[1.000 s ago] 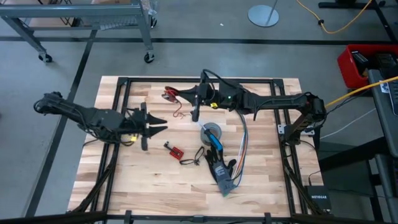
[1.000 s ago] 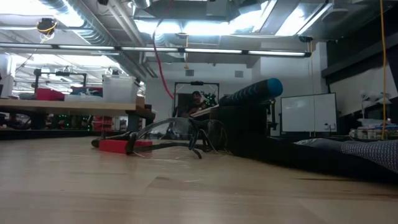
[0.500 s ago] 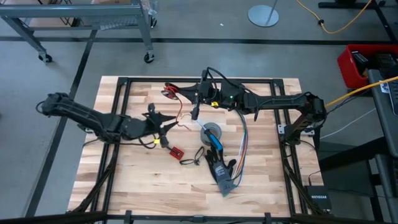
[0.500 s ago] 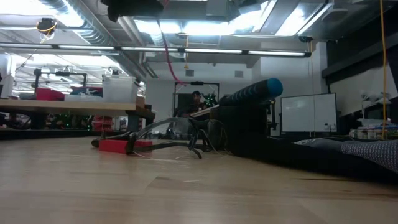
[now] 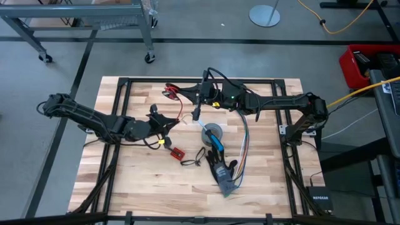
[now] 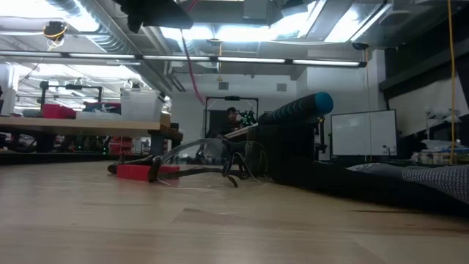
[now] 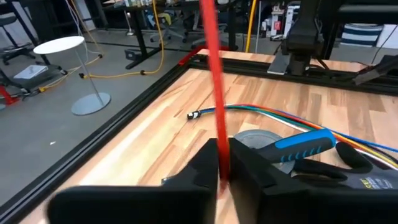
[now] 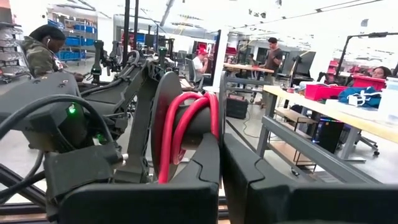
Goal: Coil cords
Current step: Coil the red wire around the spool
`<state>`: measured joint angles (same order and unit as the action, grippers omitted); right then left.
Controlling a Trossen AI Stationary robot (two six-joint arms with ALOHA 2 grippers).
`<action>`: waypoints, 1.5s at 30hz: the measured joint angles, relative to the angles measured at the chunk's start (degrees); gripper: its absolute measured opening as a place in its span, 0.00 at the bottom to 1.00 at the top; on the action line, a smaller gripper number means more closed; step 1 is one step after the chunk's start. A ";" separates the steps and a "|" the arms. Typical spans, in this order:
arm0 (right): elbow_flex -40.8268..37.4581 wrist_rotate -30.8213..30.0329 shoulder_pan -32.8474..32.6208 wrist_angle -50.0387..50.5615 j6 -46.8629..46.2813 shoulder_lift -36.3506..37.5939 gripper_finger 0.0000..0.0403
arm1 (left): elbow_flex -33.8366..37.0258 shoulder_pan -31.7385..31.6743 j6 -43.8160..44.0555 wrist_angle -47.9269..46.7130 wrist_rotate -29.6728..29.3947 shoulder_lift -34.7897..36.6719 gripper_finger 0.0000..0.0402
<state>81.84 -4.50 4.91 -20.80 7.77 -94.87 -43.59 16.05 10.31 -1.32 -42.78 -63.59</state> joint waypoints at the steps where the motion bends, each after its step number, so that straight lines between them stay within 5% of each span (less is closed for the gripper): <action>1: 0.00 0.01 -0.02 0.09 0.00 0.00 0.01 | 0.00 0.00 0.01 -0.20 -0.09 0.00 0.04; 11: 0.00 4.64 -0.02 10.87 -3.00 0.00 0.01 | 0.00 -0.35 4.40 -10.14 -7.02 3.38 0.01; 25: -0.02 11.60 -0.06 17.10 -5.16 -0.04 0.01 | -0.02 -3.76 9.72 -19.67 -7.35 7.49 0.01; 45: -0.02 1.35 -0.06 23.87 -5.08 -4.52 0.01 | -0.44 -3.76 9.22 -8.91 -2.95 11.35 0.00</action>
<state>81.82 -3.15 4.84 3.07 2.68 -99.39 -44.03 12.29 19.52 -10.23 -45.73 -52.24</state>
